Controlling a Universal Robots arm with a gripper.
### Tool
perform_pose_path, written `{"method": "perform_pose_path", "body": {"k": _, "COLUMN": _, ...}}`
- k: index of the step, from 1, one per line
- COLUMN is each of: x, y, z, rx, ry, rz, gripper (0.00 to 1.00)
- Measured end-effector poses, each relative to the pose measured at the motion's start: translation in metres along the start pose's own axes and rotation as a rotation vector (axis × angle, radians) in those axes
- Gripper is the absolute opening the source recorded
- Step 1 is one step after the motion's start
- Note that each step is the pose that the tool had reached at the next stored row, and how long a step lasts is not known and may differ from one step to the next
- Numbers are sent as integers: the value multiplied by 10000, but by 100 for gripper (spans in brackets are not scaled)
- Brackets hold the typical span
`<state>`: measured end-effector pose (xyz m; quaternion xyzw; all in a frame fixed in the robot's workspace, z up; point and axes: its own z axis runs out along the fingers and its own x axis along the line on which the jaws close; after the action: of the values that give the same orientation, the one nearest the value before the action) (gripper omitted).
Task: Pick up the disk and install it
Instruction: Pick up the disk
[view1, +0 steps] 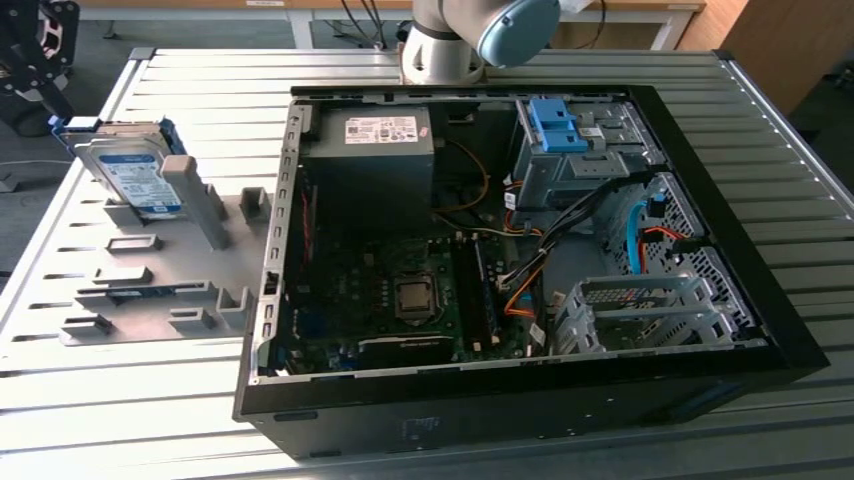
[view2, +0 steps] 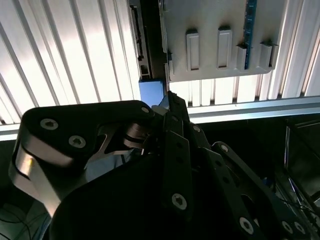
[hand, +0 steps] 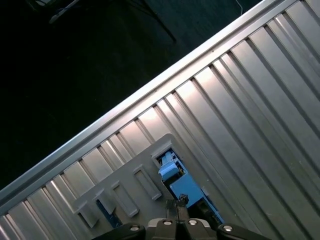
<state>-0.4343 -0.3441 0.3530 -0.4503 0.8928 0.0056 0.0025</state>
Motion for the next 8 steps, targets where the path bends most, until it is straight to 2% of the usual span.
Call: {"method": "perform_pose_path", "body": {"k": 8, "x": 0, "y": 0, "z": 0, "rx": -5, "ry": 4, "rz": -548, "gripper": 11}}
